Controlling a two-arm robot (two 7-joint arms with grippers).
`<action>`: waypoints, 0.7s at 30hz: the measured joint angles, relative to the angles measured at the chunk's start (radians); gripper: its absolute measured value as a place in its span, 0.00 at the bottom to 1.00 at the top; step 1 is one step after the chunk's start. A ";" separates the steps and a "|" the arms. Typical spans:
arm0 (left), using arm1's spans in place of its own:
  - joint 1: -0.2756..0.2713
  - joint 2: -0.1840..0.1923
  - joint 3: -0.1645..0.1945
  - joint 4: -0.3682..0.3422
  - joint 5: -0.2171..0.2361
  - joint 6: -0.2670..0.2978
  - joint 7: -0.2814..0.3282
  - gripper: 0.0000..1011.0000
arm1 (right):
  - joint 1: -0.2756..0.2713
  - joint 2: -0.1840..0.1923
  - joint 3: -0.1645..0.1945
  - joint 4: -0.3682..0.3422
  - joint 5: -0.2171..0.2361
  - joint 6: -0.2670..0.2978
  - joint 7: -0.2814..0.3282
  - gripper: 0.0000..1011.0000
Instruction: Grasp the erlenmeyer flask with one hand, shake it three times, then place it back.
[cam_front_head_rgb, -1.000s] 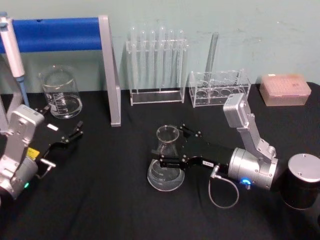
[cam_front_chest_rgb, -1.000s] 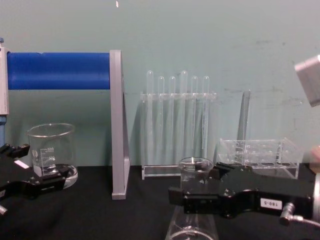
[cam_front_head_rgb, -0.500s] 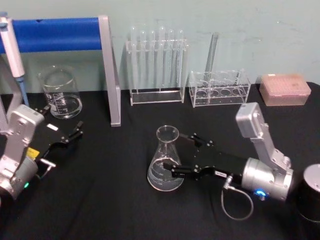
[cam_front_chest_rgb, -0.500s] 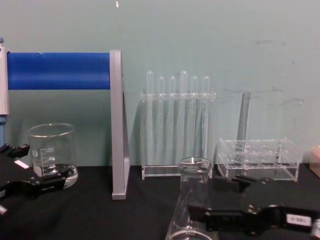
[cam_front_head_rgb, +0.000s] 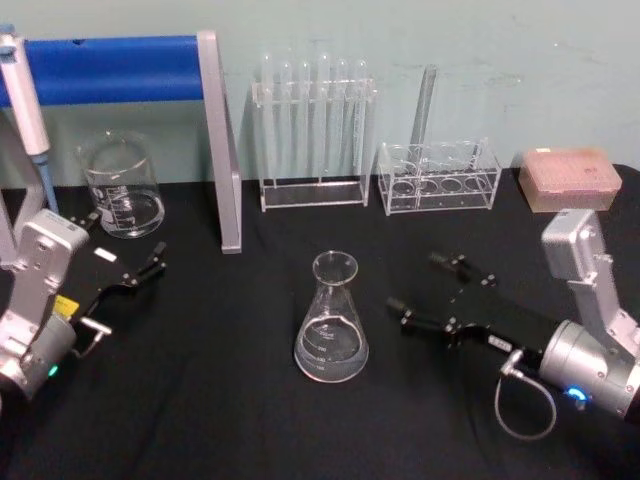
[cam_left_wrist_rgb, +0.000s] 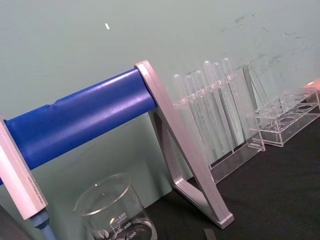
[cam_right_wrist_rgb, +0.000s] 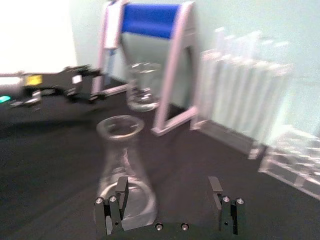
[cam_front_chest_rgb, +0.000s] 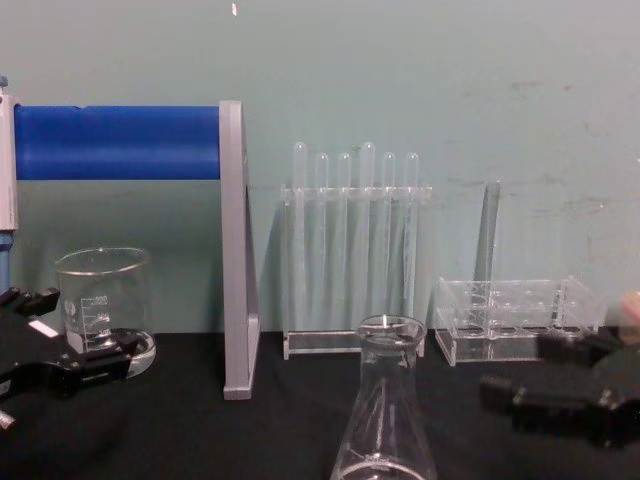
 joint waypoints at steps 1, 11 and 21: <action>0.000 0.000 0.000 0.000 0.000 0.000 0.000 0.99 | -0.008 -0.004 0.010 -0.004 -0.001 -0.005 -0.016 0.99; 0.000 0.000 0.000 0.000 0.000 0.000 0.000 0.99 | -0.043 -0.112 0.112 -0.010 -0.009 -0.048 -0.202 0.99; 0.000 0.000 0.000 0.000 0.000 0.000 0.000 0.99 | 0.045 -0.234 0.109 0.101 -0.105 0.015 -0.359 0.99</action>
